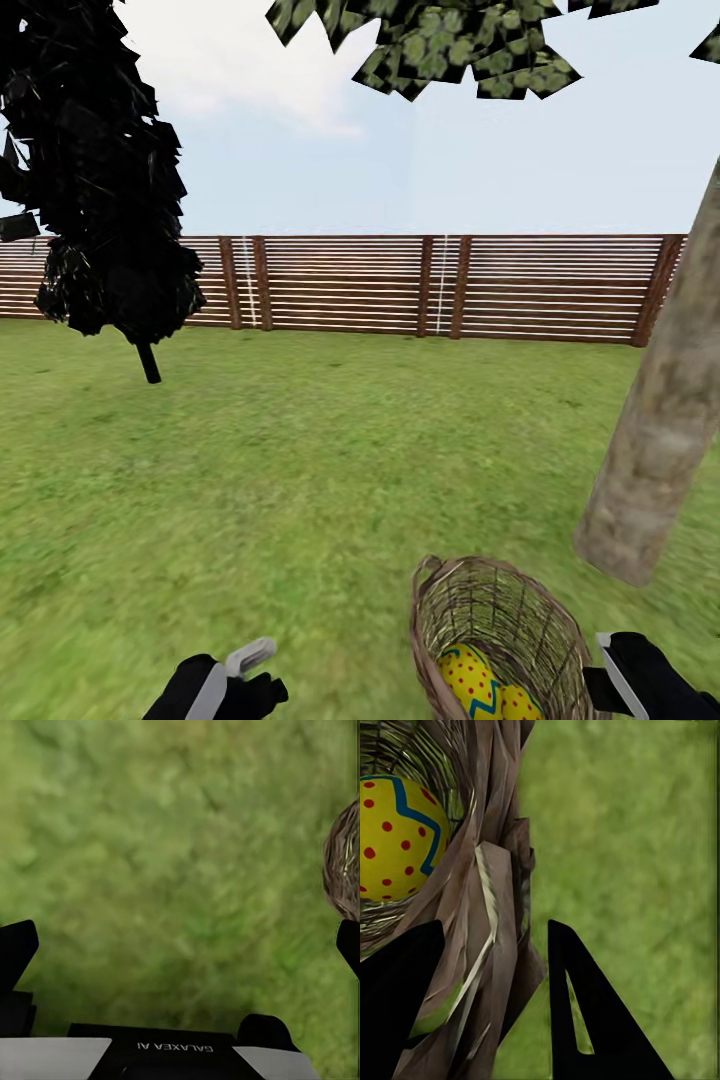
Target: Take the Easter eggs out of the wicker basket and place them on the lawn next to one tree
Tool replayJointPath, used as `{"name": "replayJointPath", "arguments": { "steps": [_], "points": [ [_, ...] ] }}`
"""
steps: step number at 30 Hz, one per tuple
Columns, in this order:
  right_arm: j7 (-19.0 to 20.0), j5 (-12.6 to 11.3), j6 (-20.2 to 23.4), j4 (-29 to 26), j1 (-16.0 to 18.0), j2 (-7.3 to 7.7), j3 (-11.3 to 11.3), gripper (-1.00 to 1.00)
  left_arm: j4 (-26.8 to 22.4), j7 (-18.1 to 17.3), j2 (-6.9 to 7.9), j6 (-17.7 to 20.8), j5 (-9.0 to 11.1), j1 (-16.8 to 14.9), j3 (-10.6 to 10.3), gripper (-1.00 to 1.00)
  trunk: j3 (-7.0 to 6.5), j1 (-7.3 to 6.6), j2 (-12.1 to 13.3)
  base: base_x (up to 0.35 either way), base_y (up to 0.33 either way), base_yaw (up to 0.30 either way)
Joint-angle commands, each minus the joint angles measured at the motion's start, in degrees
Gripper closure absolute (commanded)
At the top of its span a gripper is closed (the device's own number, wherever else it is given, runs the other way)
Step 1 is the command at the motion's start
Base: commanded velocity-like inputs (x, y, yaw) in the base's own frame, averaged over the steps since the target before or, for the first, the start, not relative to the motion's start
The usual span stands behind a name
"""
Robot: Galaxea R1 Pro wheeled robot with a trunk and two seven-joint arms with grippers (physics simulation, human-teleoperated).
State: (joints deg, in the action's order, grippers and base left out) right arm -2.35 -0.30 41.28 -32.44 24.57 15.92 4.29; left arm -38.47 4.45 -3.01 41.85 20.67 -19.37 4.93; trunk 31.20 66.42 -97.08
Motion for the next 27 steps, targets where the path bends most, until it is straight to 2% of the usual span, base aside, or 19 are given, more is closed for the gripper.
{"name": "replayJointPath", "arguments": {
  "steps": [1,27],
  "points": [
    [-0.1,-0.3,0.2,-0.1,0.0,-0.01,0.1,1.00,-0.1,0.5,-0.07,0.3,0.6,0.0,0.3,-1.00,0.06,-0.01,0.0,0.000,-0.338,0.000],
    [-0.1,-0.3,0.2,-0.1,0.0,0.08,0.2,1.00,-0.1,0.5,-0.07,0.3,0.6,0.0,0.3,-1.00,0.06,-0.01,0.0,0.000,-0.338,0.000]
  ]
}}
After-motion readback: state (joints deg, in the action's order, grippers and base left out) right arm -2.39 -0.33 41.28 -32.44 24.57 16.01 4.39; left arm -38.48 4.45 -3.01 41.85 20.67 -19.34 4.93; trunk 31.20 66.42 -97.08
